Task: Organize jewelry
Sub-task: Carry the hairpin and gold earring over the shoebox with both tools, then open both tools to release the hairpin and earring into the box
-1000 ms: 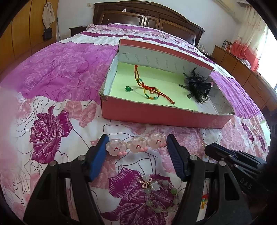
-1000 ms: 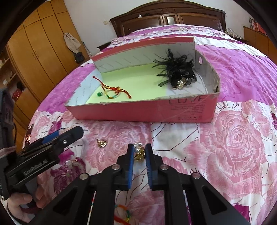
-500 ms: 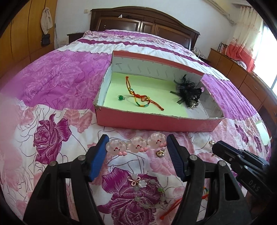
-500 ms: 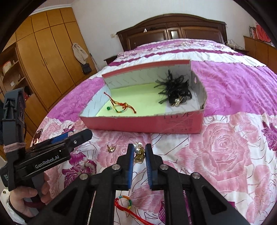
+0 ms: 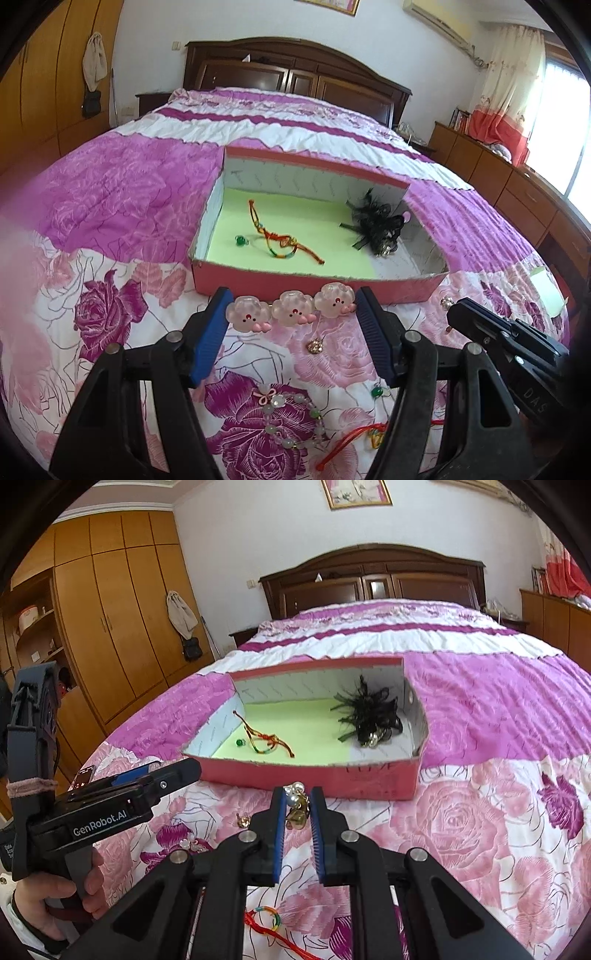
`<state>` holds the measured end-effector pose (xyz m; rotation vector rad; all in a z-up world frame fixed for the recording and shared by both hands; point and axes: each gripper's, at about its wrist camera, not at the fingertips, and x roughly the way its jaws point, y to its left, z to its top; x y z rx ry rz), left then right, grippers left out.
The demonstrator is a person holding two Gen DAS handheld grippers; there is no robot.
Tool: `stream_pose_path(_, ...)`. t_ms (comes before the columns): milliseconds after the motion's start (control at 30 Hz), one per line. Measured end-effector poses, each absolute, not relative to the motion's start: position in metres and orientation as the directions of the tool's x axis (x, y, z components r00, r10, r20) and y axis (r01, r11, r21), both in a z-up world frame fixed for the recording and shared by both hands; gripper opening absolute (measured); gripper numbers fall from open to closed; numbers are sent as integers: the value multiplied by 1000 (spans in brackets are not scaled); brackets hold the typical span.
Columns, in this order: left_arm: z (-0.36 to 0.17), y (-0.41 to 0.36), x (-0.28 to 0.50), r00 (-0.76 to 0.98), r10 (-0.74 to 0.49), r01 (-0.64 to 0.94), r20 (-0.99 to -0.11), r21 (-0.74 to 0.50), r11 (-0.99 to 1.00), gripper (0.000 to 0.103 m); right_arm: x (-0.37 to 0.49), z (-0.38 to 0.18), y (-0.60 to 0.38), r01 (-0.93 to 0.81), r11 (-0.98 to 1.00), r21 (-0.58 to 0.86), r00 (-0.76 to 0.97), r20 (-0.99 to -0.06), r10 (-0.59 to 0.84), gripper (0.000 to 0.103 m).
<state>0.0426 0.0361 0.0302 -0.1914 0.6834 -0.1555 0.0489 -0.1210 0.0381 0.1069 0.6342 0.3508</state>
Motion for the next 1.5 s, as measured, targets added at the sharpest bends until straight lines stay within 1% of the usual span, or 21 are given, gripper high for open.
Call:
stream_pose_path(367, 51, 33, 35, 839, -192, 107, -510, -190, 976, 61, 41, 57, -120, -295, 945, 142, 812, -484, 326, 15)
stream_pose_path(600, 58, 31, 37, 865, -188, 120, -465, -171, 978, 61, 43, 65, -123, -286, 951, 118, 840, -446, 308, 15)
stream_pose_path(867, 63, 27, 46, 905, -160, 125, -394, -113, 986, 61, 57, 76, -126, -270, 958, 96, 876, -390, 286, 15)
stream_pose_path(1133, 65, 28, 65, 913, -142, 107, -381, -114, 988, 61, 81, 73, -128, -247, 966, 83, 883, -391, 259, 15)
stream_pose_path(1333, 52, 27, 87, 899, -129, 93, -418, -106, 990, 61, 103, 64, -134, -223, 971, 90, 875, -421, 241, 15)
stream_pose_path(1500, 40, 27, 105, 880, -118, 79, -459, -104, 992, 61, 125, 52, -141, -199, 974, 104, 857, -464, 225, 15)
